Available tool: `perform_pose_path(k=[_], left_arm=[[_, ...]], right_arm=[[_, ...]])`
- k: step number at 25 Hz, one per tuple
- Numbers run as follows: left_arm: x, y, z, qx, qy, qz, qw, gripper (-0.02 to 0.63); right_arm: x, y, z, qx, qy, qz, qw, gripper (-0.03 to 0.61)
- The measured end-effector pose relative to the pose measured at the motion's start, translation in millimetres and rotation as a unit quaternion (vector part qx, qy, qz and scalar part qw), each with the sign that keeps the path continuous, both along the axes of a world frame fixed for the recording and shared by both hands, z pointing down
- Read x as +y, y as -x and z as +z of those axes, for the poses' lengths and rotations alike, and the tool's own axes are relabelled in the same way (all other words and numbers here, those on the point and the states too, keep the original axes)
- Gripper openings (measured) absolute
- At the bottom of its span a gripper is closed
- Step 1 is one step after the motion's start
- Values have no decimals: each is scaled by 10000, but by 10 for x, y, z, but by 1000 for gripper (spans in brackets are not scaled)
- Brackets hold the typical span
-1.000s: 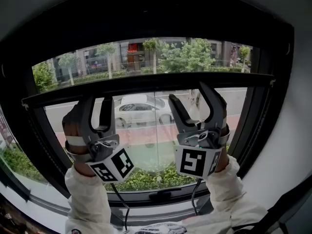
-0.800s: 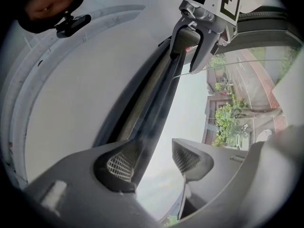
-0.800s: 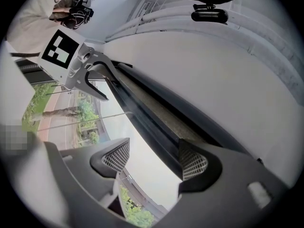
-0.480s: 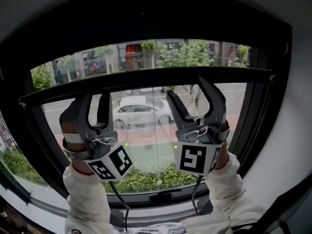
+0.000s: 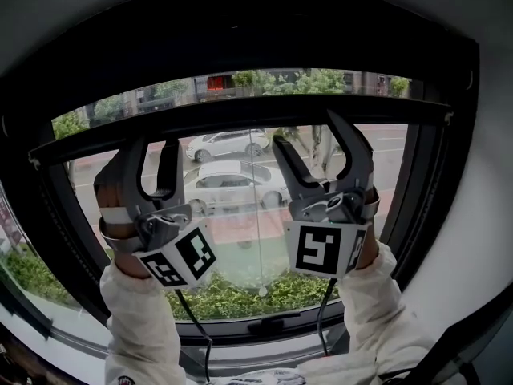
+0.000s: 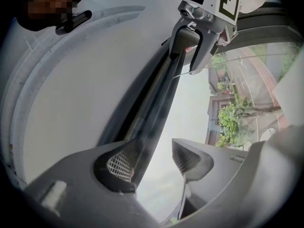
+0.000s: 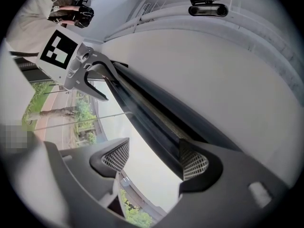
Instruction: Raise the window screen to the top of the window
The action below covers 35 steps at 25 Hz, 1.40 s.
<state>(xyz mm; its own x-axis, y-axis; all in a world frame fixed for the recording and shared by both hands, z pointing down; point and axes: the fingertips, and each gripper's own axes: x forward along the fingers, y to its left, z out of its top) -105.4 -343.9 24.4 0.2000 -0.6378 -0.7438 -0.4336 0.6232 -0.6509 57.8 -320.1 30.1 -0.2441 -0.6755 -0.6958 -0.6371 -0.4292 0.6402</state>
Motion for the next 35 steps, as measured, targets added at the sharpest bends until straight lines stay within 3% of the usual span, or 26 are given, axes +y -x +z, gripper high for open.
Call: perform_pose_path(k=[25,35], left_arm=[[-2,13,-419,43,-163,-5,9999,238],[1,14,-476,38,-46,-176,9998,238]], right_arm=[[-53,5,-382,-148,-61,63,9999,331],[-78,0,-429,-69,-89,342,9994,344]])
